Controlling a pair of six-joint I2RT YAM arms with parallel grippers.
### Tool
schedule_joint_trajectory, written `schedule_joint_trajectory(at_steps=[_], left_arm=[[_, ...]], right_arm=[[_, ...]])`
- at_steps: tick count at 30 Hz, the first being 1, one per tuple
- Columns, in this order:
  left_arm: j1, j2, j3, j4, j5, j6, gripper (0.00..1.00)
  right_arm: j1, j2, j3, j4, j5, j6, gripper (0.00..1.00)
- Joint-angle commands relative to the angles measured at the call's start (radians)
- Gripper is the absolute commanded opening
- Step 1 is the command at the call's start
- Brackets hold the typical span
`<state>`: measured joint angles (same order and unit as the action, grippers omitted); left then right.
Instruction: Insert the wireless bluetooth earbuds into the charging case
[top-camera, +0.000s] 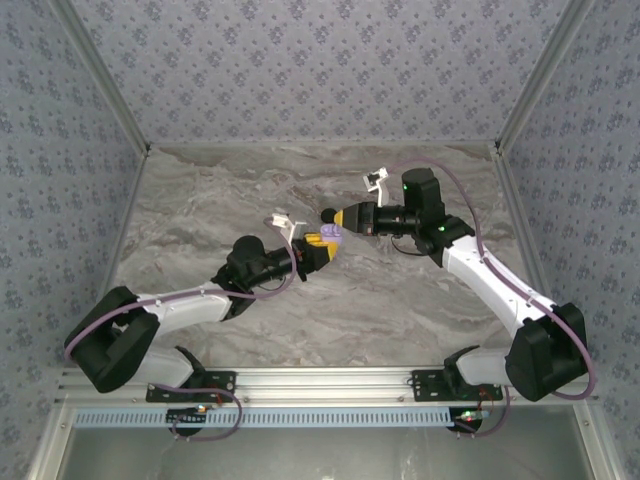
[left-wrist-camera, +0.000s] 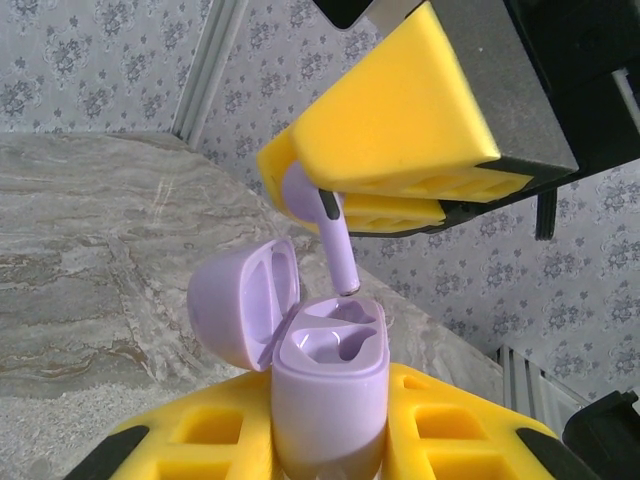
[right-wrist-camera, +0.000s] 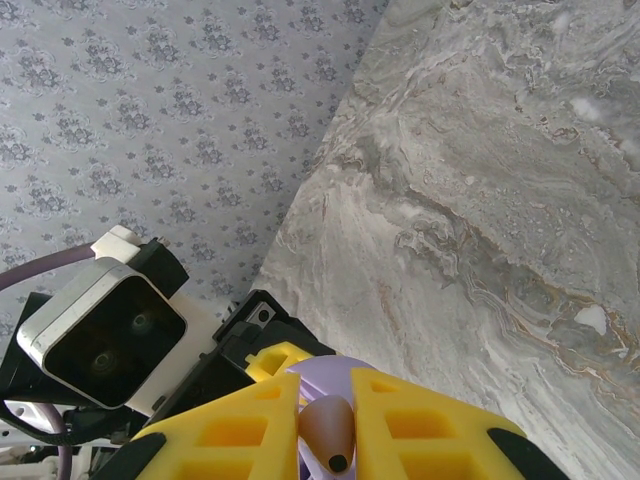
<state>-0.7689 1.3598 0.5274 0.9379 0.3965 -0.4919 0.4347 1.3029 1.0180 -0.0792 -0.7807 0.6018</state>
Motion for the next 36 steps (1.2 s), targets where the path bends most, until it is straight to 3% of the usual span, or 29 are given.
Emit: schedule_joint_trajectory(at_steps=[1, 36], left_arm=[[-0.010, -0.036, 0.044, 0.022, 0.004, -0.011, 0.23], [-0.018, -0.049, 0.054, -0.007, -0.057, -0.022, 0.23]], right_arm=[[0.008, -0.004, 0.024, -0.008, 0.005, -0.025, 0.18], [0.019, -0.004, -0.006, -0.038, 0.014, -0.045, 0.18]])
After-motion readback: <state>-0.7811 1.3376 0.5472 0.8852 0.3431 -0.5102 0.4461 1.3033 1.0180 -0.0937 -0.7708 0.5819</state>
